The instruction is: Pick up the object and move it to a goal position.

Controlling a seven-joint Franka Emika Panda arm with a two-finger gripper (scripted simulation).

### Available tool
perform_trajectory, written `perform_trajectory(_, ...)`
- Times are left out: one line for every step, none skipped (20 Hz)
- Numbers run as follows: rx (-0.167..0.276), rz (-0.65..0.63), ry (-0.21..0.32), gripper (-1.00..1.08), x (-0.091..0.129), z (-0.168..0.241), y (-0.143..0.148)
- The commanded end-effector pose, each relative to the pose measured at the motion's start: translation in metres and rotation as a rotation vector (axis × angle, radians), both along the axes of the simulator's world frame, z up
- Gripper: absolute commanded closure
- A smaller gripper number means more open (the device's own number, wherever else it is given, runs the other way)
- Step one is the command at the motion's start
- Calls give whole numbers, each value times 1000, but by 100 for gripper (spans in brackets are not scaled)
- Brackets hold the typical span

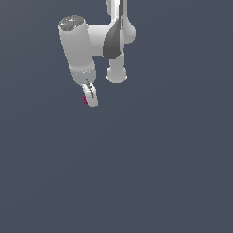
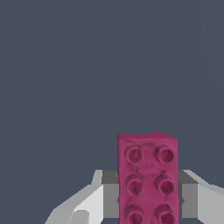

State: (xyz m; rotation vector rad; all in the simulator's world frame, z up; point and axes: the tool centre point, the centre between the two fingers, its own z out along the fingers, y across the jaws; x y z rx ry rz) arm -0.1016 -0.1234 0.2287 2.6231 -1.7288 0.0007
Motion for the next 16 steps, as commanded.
perform_trajectory(0, 1, 1, 108, 0, 17, -8)
perform_trajectory(0, 1, 1, 108, 0, 23, -10)
perform_trajectory(0, 1, 1, 108, 0, 28, -13)
perform_trajectory(0, 2, 1, 108, 0, 33, -15)
perform_trajectory(0, 2, 1, 108, 0, 37, -17)
perform_trajectory(0, 2, 1, 108, 0, 41, -19)
perform_trajectory(0, 2, 1, 108, 0, 44, -20)
perform_trajectory(0, 2, 1, 108, 1, 47, -21)
perform_trajectory(0, 2, 1, 108, 1, 49, -22)
perform_trajectory(0, 3, 1, 108, 1, 51, -23)
perform_trajectory(0, 3, 1, 108, 1, 52, -23)
perform_trajectory(0, 3, 1, 108, 1, 52, -24)
perform_trajectory(0, 3, 1, 108, 2, 52, -24)
perform_trajectory(0, 3, 0, 108, 2, 52, -23)
perform_trajectory(0, 3, 0, 108, 2, 51, -23)
perform_trajectory(0, 3, 0, 108, 2, 50, -23)
